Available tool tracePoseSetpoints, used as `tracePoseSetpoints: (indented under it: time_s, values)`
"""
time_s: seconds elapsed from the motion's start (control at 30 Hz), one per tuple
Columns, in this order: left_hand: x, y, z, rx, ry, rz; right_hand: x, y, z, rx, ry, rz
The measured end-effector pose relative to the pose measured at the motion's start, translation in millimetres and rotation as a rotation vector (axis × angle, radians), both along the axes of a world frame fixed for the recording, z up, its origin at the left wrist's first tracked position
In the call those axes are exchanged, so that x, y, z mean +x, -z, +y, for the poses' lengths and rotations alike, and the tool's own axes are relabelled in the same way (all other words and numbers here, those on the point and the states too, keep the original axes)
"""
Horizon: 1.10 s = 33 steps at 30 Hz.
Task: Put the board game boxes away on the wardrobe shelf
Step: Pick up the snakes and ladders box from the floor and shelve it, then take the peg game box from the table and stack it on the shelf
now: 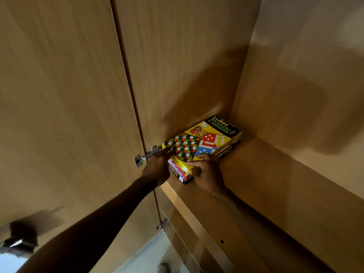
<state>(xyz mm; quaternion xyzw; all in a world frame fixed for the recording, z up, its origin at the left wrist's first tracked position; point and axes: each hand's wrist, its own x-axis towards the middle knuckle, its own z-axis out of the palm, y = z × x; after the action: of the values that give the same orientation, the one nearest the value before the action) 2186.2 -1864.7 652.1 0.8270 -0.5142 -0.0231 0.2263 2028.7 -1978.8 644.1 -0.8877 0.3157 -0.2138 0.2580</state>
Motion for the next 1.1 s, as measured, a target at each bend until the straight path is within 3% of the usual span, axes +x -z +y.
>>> tracePoseSetpoints:
  time_s: [0.37,0.63,0.8,1.1]
  values:
    - [-0.8,-7.5,10.5,0.057,-0.027,0.111,5.6,1.4,-4.0,-0.011,-0.026,0.030]
    - [-43.2,21.7,69.7,-0.187,-0.302,0.529,-27.4,14.2,36.5,0.181,-0.077,-0.205]
    - [-87.3,50.1,146.0,-0.253,-0.421,0.641,-47.1,33.6,83.8,0.319,-0.195,-0.223]
    - [-178.5,90.1,347.5,-0.405,-0.934,0.776,-39.4,63.0,233.2,0.540,-0.557,0.049]
